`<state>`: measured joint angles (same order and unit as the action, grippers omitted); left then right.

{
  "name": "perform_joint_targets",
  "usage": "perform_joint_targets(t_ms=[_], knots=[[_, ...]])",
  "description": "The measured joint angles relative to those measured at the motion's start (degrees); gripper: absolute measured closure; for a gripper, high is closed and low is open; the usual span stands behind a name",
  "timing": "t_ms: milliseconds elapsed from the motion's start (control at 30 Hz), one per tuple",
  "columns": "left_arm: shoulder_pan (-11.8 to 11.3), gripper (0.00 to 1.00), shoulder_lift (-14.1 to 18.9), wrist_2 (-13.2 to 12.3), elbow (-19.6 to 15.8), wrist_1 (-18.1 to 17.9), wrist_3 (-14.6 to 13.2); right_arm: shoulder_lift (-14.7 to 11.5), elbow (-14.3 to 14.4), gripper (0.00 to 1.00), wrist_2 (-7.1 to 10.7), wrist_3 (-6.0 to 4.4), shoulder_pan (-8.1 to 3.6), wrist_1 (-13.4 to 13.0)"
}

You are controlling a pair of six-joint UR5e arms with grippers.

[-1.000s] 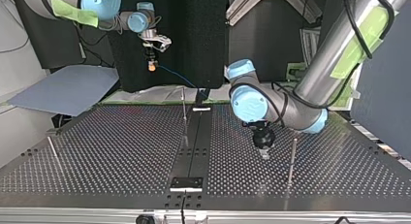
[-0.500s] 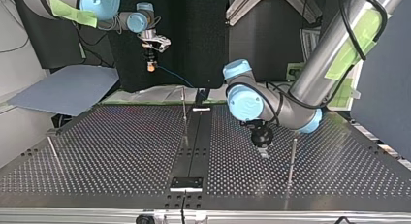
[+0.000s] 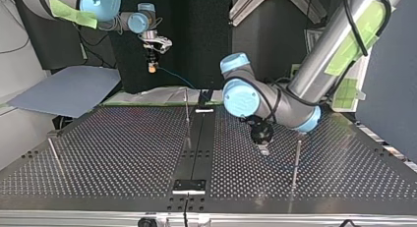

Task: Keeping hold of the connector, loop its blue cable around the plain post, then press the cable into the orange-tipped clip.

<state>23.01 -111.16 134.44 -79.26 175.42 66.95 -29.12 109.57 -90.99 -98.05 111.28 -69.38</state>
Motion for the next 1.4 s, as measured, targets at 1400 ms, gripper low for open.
perform_joint_targets(t_ms=[1400], knots=[[1.6, 0.02, -4.6, 4.0, 3.5, -7.4, -15.7, 0.1, 0.0, 1.0, 0.63, -0.85, -0.75, -0.7]])
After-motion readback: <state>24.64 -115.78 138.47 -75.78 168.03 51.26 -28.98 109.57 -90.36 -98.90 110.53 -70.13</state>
